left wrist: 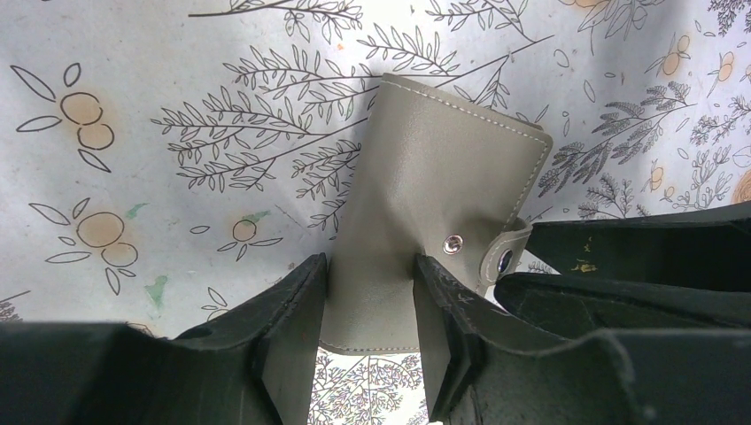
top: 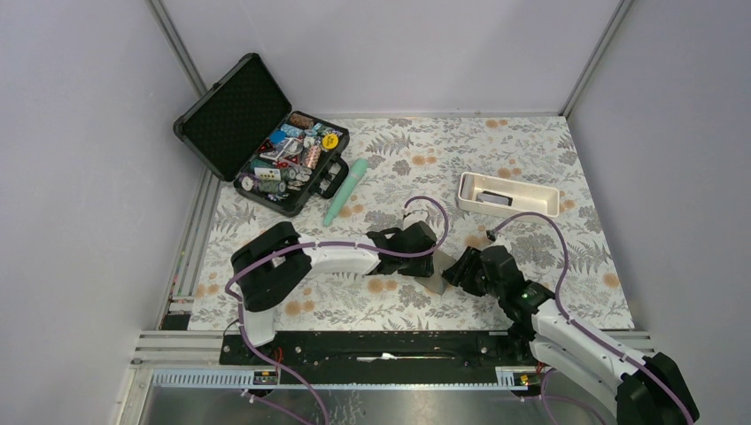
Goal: Put the credit cards into the card holder
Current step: Close the card holder at the center of the board.
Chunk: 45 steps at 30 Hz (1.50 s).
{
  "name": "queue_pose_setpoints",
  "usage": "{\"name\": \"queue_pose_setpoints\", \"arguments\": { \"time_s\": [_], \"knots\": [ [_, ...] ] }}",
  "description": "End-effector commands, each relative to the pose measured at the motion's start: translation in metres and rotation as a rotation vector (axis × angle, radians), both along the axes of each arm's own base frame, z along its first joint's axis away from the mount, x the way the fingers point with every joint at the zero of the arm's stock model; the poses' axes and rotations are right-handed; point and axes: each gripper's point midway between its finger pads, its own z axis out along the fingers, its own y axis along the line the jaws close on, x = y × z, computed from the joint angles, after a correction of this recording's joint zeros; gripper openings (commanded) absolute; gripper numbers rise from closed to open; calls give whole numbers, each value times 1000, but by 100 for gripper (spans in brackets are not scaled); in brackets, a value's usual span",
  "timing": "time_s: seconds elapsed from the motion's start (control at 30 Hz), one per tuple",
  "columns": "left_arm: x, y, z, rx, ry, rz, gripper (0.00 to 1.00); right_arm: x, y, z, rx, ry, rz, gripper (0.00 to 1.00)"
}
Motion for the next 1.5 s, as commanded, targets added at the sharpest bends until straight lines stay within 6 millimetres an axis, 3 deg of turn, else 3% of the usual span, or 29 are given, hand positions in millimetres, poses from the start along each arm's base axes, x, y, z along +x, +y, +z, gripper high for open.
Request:
{"name": "queue_pose_setpoints", "arguments": {
  "time_s": [0.0,0.7,1.03,1.47],
  "knots": [
    [-25,30,-42,150,86,-20,42,8,7,8,27,-42,6,54],
    [-25,29,-43,159,91,-34,42,12,0,6,13,-66,-33,46],
    [-26,27,-44,175,87,-50,43,14,9,7,40,-69,-2,45],
    [-26,27,-44,181,86,-56,43,17,7,3,24,-66,-17,46]
  ]
}}
